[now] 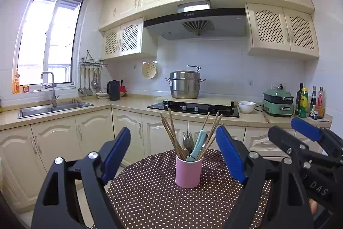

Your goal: Organize utensils

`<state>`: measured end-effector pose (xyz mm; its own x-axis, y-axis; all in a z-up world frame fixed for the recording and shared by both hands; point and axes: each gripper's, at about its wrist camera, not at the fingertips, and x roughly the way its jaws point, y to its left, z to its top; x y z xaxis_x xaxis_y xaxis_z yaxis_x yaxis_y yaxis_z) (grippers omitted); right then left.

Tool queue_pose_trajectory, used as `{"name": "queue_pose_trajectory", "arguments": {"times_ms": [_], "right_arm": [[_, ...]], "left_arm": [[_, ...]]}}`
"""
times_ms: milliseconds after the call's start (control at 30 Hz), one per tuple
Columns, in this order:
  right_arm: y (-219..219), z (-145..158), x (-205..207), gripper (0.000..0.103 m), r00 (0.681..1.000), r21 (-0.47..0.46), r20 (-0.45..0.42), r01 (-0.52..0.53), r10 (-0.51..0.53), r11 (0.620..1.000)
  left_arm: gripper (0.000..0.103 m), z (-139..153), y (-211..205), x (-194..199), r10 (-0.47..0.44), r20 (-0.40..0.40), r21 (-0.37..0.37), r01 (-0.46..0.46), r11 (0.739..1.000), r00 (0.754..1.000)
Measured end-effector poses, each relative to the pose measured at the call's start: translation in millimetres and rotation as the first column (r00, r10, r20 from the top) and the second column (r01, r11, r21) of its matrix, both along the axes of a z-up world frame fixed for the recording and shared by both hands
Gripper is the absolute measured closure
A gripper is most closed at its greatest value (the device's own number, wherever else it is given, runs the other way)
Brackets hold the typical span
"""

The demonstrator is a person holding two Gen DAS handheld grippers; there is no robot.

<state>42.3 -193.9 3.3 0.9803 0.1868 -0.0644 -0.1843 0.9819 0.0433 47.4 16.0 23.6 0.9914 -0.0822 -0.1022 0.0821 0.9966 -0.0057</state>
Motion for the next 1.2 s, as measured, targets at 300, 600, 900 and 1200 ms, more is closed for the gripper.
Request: {"name": "queue_pose_trajectory", "arguments": {"times_ms": [300,600,900,1200], "right_arm": [[-0.2,-4.6,-30.8,0.028,0.999,0.014,-0.036,0.015,-0.014,1.000],[3.6,-0.9,-47.3,0.025,1.000,0.009,-0.018,0.014,-0.014,1.000],[6.0,-1.2,-53.4,0.025,1.000,0.002,-0.017,0.011,-0.011,1.000],[5.5,-2.2,-54.6,0.025,1.000,-0.007,-0.023,0.005,-0.005,1.000]], "left_arm": [[0.020,4.1,1.4,-37.1,0.007,0.002,0.035,-0.007,0.999,1.000],[0.016,4.6,-0.6,-56.7,-0.002,0.019,0.039,0.002,0.999,1.000],[0.016,5.4,1.2,-63.2,0.007,0.020,0.033,-0.008,0.999,1.000],[0.016,3.5,3.3,-63.3,0.007,0.013,0.025,-0.008,1.000,1.000]]}}
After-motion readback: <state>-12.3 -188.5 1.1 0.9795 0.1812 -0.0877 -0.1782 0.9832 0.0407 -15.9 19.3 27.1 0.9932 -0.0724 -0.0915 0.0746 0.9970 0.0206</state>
